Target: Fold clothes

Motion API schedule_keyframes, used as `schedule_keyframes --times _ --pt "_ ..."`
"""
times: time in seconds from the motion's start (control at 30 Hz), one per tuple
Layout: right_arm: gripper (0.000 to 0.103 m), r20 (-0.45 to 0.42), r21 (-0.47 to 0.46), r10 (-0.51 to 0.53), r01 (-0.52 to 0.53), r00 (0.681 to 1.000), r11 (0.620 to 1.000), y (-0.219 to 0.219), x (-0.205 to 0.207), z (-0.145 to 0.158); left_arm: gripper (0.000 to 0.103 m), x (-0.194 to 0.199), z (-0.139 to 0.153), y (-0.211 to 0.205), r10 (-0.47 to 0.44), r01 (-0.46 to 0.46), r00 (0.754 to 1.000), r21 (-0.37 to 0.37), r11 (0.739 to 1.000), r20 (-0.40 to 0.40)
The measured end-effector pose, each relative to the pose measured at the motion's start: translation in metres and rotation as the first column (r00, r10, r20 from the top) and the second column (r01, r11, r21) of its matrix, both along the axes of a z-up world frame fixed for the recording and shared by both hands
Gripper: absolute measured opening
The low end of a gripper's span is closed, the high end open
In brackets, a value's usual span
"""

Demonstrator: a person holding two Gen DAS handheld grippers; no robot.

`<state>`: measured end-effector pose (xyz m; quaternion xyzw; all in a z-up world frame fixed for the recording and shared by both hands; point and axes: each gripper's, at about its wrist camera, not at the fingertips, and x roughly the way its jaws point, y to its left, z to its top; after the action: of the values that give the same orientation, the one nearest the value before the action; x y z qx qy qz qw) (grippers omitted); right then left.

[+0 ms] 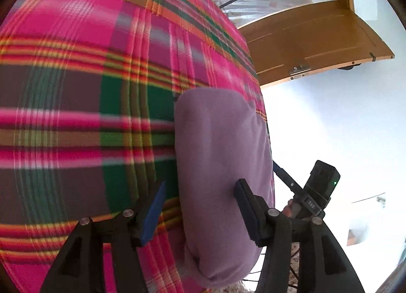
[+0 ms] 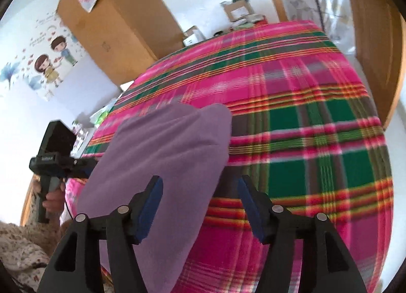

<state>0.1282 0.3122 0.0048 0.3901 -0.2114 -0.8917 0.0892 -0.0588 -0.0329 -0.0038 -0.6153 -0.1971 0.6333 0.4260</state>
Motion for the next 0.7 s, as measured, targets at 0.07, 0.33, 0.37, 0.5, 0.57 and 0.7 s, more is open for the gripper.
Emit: schedule_keyframes --times 0.07,0.33,0.37,0.5,0.57,0.7 --pt "0.064 -0.023 0.007 -0.023 0.023 0.999 1.000 -0.004 0.004 0.007 0.057 0.000 -0.003 0.000 -0.003 0.003 1.000 0.008 1.000 0.017" --pt "0.064 -0.064 0.151 0.132 -0.121 0.989 0.981 -0.062 -0.005 0.028 0.058 0.002 -0.015 0.003 -0.017 0.014 0.997 0.040 0.999 0.077" --pt "0.064 -0.064 0.142 0.145 -0.135 0.987 0.981 -0.067 -0.006 0.028 0.059 0.002 -0.017 0.003 -0.019 0.015 0.996 0.044 0.999 0.084" --pt "0.064 -0.049 0.153 0.187 -0.178 0.981 0.972 -0.085 -0.006 0.023 0.059 0.003 -0.020 0.006 -0.014 0.007 0.995 0.071 0.997 0.100" --pt "0.064 -0.038 0.166 0.192 -0.183 0.981 0.969 -0.091 -0.006 0.019 0.059 0.002 -0.020 0.008 -0.027 0.020 0.995 0.076 0.997 0.093" --pt "0.064 -0.041 0.137 0.185 -0.178 0.982 0.974 -0.089 -0.004 0.014 0.059 -0.005 -0.023 0.017 -0.061 0.047 0.987 0.093 0.995 0.147"
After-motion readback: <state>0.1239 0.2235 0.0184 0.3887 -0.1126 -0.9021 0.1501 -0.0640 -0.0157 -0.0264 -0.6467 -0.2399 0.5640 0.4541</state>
